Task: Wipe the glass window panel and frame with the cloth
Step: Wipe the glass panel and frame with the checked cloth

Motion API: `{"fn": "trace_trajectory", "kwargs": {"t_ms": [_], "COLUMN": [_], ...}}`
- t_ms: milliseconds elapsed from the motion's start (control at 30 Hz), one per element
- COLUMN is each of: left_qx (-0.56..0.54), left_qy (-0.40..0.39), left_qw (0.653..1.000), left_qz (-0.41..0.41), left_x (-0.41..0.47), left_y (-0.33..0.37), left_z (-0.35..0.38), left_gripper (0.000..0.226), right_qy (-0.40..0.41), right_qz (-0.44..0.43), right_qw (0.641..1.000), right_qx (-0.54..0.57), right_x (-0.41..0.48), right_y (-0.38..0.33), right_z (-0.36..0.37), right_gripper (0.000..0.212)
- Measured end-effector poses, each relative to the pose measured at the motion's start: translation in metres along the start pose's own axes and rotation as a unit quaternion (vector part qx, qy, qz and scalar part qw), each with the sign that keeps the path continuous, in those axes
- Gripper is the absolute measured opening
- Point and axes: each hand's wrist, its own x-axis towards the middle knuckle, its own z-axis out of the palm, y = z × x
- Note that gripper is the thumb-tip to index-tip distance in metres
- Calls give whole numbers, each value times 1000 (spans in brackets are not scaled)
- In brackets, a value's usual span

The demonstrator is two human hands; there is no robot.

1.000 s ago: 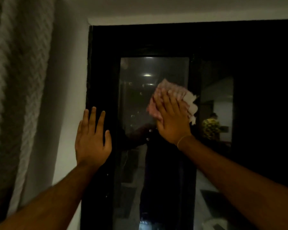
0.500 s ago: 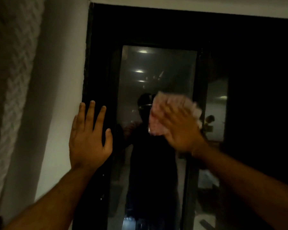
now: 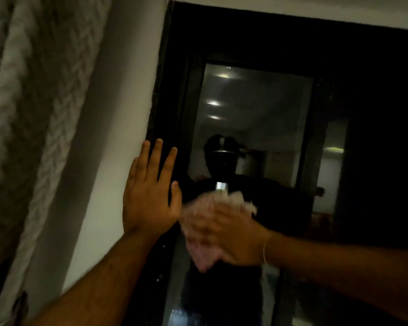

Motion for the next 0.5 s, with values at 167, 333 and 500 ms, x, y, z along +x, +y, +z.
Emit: {"fn": "trace_trajectory", "kwargs": {"t_ms": [167,333,500], "left_qx": [-7,-10,-6], "left_qy": [1,1,3], "left_qw": [1000,1000,1000], "left_qz": [5,8,9], "left_x": [-1,1,2], "left_y": [-1,-1,1], "left_z": [-1,-3,-4], "left_gripper": [79,83,82], "right_qy": [-75,33,54], "right_qz": [-93,13,152], "right_qw": [992,999,981], "right_qx": [27,-33,-111], "right_x": [-24,51,105], "right_y": [-29,55,168], "right_z": [28,-34,-114], "right_gripper": [70,64,70]}}
